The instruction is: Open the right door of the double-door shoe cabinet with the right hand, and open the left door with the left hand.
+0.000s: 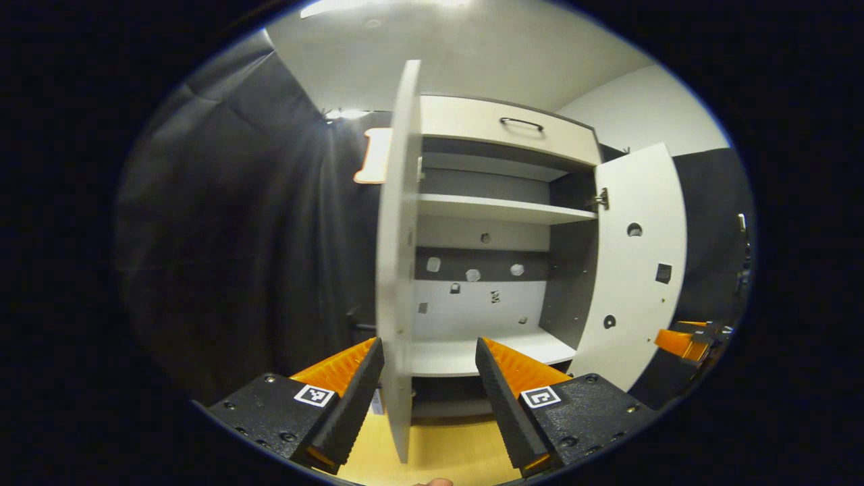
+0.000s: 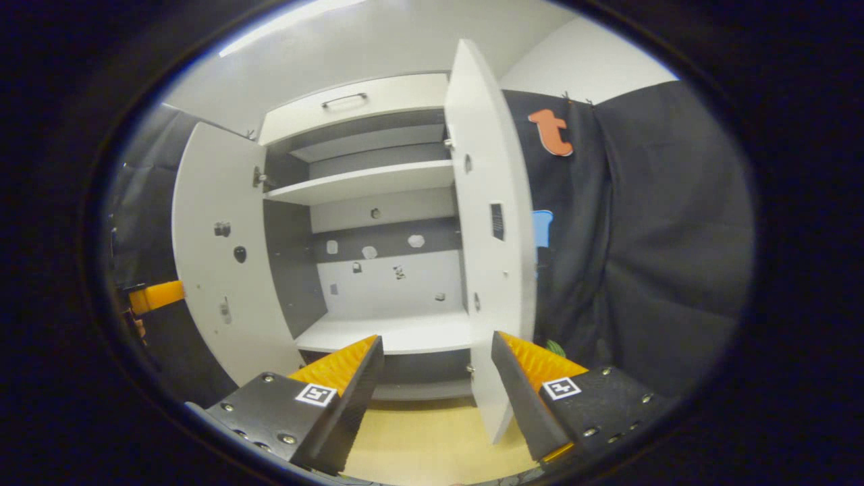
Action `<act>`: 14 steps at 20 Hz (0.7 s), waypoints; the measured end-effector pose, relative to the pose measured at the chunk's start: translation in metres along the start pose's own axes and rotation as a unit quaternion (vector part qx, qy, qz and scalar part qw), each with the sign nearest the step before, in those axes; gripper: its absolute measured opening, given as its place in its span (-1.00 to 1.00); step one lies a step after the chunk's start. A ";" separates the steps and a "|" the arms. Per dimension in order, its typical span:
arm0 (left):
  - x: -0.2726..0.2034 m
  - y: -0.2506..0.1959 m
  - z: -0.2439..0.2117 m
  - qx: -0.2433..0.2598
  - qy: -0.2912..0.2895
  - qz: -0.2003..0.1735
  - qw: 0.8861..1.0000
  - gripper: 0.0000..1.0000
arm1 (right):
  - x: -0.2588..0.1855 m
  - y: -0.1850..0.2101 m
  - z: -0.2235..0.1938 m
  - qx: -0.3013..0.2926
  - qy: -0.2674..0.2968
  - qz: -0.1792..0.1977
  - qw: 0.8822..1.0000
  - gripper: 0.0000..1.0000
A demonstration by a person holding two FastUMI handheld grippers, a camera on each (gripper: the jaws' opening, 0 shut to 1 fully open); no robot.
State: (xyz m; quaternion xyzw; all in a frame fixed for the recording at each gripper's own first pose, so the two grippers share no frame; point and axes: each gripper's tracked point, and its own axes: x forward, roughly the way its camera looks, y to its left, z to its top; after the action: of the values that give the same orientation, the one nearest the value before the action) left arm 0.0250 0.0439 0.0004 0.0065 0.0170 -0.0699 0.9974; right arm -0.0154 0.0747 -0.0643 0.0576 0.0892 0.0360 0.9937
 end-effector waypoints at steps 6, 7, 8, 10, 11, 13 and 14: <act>0.022 -0.071 0.023 0.012 -0.030 -0.077 0.997 0.90 | 0.011 0.050 0.037 -0.004 -0.035 0.045 0.998 0.90; 0.024 -0.078 0.025 0.012 -0.033 -0.082 0.996 0.96 | 0.012 0.053 0.042 -0.001 -0.040 0.049 0.998 0.90; 0.026 -0.085 0.027 0.010 -0.034 -0.088 0.995 0.99 | 0.012 0.053 0.046 -0.001 -0.045 0.049 0.998 0.90; 0.024 -0.085 0.028 0.005 -0.035 -0.093 0.995 1.00 | 0.012 0.050 0.048 -0.004 -0.050 0.043 0.998 0.89; 0.023 -0.087 0.027 0.003 -0.034 -0.096 0.995 1.00 | 0.013 0.049 0.049 -0.005 -0.052 0.041 0.998 0.89; 0.025 -0.090 0.027 0.002 -0.033 -0.098 0.995 0.99 | 0.014 0.048 0.050 -0.003 -0.052 0.042 0.998 0.89; 0.027 -0.091 0.026 0.002 -0.033 -0.096 0.995 0.99 | 0.014 0.047 0.051 -0.002 -0.052 0.043 0.998 0.89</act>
State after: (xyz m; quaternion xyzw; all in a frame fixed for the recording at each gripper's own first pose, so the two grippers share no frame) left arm 0.0394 -0.0504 0.0247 0.0046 -0.0153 -0.1656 0.9861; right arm 0.0048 0.1172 -0.0115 0.0613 0.0352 0.0758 0.9946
